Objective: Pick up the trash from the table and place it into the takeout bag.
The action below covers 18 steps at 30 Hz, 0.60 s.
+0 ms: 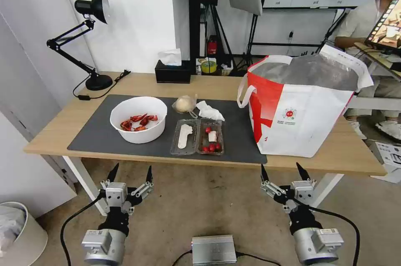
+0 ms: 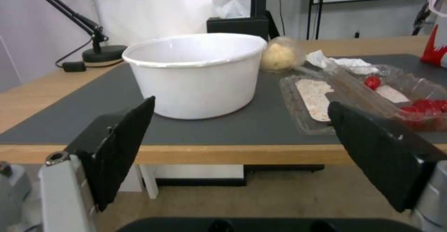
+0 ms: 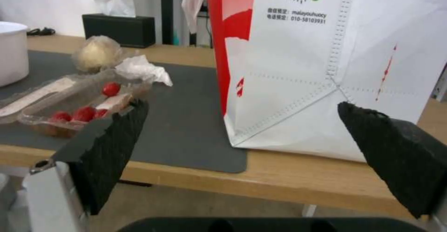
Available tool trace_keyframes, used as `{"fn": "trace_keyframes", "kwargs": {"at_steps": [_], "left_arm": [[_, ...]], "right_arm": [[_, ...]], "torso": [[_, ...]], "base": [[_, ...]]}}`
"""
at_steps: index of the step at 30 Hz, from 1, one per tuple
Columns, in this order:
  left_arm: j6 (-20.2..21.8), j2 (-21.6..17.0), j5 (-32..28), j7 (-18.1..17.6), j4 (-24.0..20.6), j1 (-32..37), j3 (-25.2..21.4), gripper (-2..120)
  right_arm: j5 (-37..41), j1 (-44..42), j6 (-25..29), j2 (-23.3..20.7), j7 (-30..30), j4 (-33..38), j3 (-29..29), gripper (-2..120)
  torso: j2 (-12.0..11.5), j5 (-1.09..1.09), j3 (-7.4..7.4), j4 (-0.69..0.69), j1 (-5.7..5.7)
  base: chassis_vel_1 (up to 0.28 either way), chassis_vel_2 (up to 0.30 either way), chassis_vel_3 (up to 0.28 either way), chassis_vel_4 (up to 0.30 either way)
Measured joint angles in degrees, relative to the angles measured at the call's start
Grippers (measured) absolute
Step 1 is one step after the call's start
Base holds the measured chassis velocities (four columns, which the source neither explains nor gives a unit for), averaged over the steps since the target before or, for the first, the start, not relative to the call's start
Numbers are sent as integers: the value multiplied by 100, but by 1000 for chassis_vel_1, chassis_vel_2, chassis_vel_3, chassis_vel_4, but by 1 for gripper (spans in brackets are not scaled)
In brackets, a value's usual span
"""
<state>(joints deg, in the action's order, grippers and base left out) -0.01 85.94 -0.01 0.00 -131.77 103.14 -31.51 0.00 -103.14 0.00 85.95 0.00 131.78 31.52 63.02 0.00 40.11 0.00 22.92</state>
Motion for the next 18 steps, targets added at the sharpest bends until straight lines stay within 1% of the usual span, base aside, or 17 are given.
{"fn": "trace_keyframes", "kwargs": {"at_steps": [18], "left_arm": [[0, 0, 0, 0, 0, 0, 0, 100]], "right_arm": [[0, 0, 0, 0, 0, 0, 0, 100]], "torso": [[0, 0, 0, 0, 0]], "base": [[0, 0, 0, 0]]}}
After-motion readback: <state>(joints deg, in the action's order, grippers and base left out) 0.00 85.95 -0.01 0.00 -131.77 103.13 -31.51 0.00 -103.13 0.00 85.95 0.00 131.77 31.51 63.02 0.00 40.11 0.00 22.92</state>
